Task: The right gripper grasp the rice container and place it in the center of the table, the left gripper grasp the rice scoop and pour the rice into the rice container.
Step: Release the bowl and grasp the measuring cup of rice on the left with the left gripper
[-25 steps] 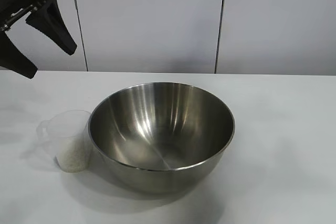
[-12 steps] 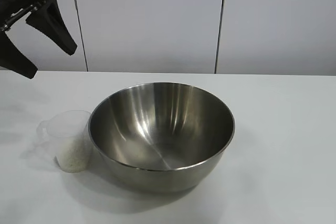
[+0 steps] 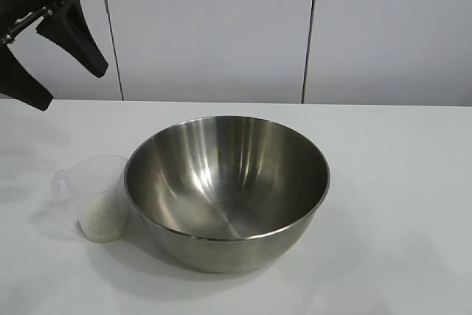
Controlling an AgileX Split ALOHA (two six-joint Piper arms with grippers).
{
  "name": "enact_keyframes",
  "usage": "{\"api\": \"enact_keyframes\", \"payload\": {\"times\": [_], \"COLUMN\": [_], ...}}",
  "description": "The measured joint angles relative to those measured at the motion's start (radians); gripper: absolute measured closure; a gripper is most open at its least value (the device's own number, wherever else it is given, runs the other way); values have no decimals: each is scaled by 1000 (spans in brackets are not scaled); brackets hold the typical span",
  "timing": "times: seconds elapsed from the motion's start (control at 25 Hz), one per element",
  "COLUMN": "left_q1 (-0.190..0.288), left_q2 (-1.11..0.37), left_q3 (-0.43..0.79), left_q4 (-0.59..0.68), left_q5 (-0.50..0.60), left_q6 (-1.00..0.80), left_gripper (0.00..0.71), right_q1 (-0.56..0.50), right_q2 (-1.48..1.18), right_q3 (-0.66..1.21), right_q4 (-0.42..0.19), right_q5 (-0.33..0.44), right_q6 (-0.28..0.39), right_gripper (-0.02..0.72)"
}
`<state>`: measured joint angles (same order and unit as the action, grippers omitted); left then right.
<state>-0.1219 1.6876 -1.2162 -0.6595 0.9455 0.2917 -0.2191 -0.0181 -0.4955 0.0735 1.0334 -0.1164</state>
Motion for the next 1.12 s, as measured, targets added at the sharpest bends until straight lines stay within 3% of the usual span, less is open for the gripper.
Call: {"api": "enact_keyframes", "payload": {"times": [0.16,0.36,0.92,1.12], "left_q1": [0,0,0,0], "left_q2": [0,0,0,0], "left_q3": [0,0,0,0], "left_q4": [0,0,0,-1], "left_q5": [0,-1,-1,-48], "left_q6": [0,0,0,0], "left_gripper": [144,144,144,144], "right_q1": [59,115,119,119], "right_q2": [0,0,0,0], "right_q3": [22,25,25,25], "right_q4": [-10,-21,-17,-17], "right_q5": [46,50,49,51], "right_q6": [0,10,38,38], "right_gripper": [237,237,237,237]}}
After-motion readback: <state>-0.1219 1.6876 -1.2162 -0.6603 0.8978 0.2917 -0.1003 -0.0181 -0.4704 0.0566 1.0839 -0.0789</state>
